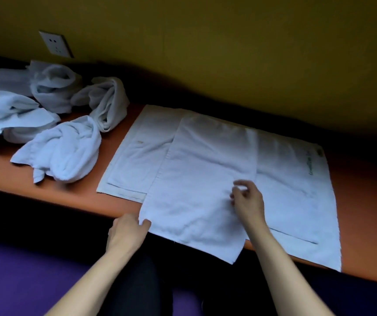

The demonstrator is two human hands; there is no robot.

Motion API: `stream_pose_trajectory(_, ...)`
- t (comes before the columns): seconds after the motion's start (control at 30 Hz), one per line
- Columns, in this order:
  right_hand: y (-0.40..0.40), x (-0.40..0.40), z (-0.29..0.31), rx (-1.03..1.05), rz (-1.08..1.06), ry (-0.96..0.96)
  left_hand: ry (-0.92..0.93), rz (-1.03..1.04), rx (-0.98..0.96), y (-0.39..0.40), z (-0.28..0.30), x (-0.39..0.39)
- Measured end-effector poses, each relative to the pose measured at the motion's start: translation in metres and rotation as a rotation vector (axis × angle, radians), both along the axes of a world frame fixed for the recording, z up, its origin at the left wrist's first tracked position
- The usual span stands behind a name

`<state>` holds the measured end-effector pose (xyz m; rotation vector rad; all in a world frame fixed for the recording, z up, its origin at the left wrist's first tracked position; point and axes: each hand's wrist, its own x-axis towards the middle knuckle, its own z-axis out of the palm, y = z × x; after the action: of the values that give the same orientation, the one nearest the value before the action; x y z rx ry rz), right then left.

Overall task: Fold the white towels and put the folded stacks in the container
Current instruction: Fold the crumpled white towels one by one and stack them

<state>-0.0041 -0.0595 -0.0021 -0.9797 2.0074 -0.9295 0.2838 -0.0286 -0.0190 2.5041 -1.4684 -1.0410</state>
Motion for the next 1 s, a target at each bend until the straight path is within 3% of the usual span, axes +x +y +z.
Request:
stream_pose_trajectory(0.17,0.111,0.0,-0.006,0.123,-0.243,0.092,0.07,0.092,-0.073,0.0,-0.007,-0.006)
stream_pose_trajectory(0.33,0.134,0.016,-0.028,0.349,-0.166,-0.018,0.342,0.29,-0.097,0.004,-0.019,-0.006)
stream_pose_trajectory(0.5,0.125,0.022,-0.034,0.223,-0.219,-0.119,0.59,0.439,-0.141,0.002,-0.002,-0.003)
stream_pose_trajectory(0.67,0.137,0.011,-0.03,0.044,-0.19,-0.118,0.785,0.386,-0.041,0.016,0.027,-0.004)
stream_pose_trajectory(0.77,0.151,0.006,-0.005,-0.073,-0.206,-0.052,0.836,0.318,-0.093,0.033,0.045,-0.002)
stream_pose_trajectory(1.0,0.208,0.001,0.048,-0.219,-0.217,-0.212,1.067,0.384,-0.102,0.108,0.078,-0.008)
